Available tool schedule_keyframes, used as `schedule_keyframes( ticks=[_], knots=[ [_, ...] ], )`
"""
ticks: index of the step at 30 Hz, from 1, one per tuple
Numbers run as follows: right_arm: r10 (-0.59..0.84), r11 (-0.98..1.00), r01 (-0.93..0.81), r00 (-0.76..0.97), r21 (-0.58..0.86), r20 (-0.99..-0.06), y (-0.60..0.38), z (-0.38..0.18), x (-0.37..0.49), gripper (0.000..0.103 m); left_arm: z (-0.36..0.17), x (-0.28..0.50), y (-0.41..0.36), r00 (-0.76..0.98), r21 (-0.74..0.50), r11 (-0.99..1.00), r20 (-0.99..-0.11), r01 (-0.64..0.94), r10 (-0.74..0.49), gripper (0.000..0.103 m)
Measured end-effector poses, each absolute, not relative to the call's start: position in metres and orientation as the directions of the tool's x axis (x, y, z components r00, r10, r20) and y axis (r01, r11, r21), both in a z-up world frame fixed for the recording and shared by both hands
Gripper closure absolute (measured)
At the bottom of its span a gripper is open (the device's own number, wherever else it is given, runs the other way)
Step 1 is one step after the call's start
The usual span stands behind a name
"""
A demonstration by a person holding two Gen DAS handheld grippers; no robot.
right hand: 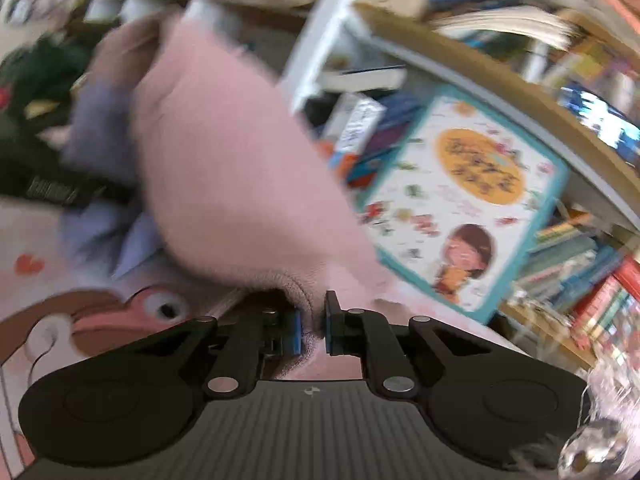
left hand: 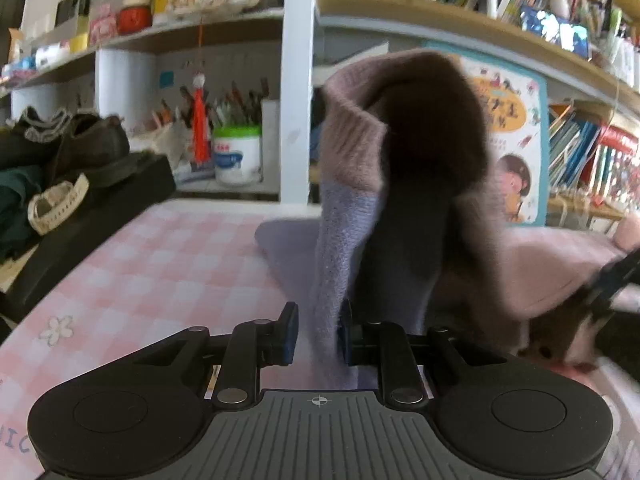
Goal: Fold clothes
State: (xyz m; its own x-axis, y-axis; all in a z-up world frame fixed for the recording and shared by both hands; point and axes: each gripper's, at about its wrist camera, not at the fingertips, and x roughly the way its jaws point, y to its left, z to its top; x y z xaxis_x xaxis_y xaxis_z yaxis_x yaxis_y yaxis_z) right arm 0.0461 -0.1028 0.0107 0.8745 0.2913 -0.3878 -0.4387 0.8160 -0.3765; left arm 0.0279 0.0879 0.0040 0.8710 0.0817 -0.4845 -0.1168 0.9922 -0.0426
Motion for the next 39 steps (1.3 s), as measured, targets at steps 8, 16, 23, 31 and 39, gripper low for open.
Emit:
schedule_keyframes(
  ticks=[8, 16, 23, 31, 39],
  knots=[
    [0.165, 0.915, -0.22, 0.969, -0.339, -0.184, -0.182, 0.064, 0.02, 0.095, 0.025, 0.005, 0.106, 0.918, -0.082, 0.978, -0.365, -0.193, 0.151, 0.098],
    [0.112, 0.921, -0.047, 0.983, -0.386, 0.148, -0.219, 0.123, -0.064, 0.095, 0.118, -0.068, 0.092, 0.985, -0.122, 0.982, 0.078, -0.147, 0.157, 0.097],
    [0.151, 0.979, -0.054, 0.844, -0.199, 0.514, -0.254, 0.19, -0.139, 0.095, 0.184, -0.132, 0.075, 0.836, -0.146, 0.986, 0.528, -0.084, 0.15, 0.097],
    [0.121, 0.986, -0.086, 0.957, -0.141, 0.263, -0.267, 0.183, -0.088, 0.094, 0.177, -0.046, 0.075, 0.982, -0.133, 0.991, 0.188, 0.015, 0.01, 0.097],
    [0.116, 0.984, -0.158, 0.922, -0.086, -0.37, -0.269, 0.064, 0.032, 0.094, 0.061, 0.072, 0.065, 0.936, -0.094, 0.995, -0.351, -0.016, -0.018, 0.091]
  ],
)
